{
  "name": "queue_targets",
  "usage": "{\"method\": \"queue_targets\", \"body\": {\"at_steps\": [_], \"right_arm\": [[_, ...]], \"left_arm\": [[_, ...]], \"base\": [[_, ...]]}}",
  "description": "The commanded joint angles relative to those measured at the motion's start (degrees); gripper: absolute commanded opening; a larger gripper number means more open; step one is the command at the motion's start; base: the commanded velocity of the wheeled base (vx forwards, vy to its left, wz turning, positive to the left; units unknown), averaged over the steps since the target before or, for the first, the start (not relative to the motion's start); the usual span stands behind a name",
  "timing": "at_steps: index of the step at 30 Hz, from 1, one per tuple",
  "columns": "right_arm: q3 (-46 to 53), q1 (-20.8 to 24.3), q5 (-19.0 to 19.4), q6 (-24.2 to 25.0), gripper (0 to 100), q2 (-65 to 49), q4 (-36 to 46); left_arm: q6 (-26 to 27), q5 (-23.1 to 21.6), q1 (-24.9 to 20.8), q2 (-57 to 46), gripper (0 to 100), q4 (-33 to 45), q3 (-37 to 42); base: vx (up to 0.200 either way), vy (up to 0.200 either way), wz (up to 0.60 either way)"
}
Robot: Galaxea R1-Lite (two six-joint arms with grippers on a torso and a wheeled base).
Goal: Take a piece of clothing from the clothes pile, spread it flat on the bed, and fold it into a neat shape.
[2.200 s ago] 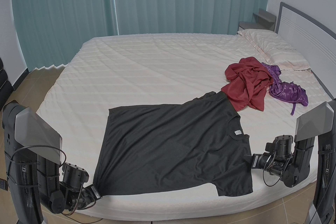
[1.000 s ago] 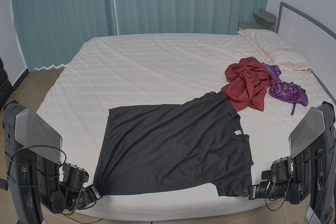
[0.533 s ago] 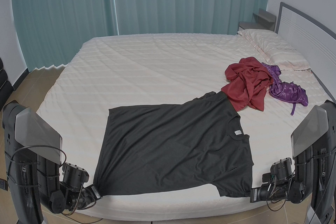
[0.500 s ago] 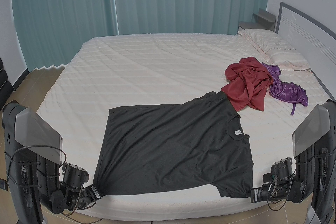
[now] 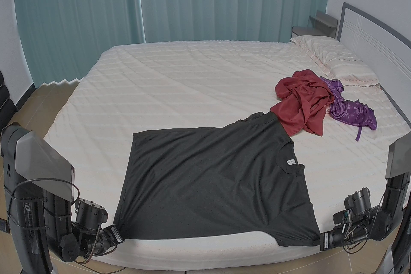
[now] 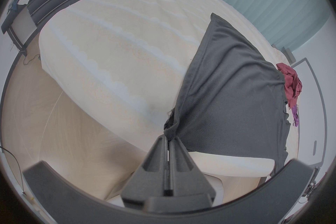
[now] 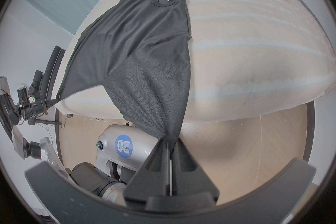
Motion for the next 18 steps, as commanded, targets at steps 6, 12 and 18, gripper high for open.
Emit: {"method": "queue_targets", "body": {"at_steps": [6, 12, 18], "right_arm": [[0.99, -1.39, -0.03, -2.38, 0, -15.33, 10.56], [0.11, -3.15, 0.06, -2.29, 0, -24.21, 11.44], [-0.68, -3.76, 0.41, -1.85, 0, -27.64, 11.79]], "left_arm": [[4.21, 2.35, -0.34, -8.65, 0, 8.58, 0.87], [7.11, 4.9, 0.19, -14.89, 0, 8.14, 0.35], [4.74, 5.25, 0.28, -17.53, 0, 7.43, -1.68]], "base": [[0.0, 0.0, 0.0], [0.0, 0.0, 0.0], [0.0, 0.0, 0.0]]}}
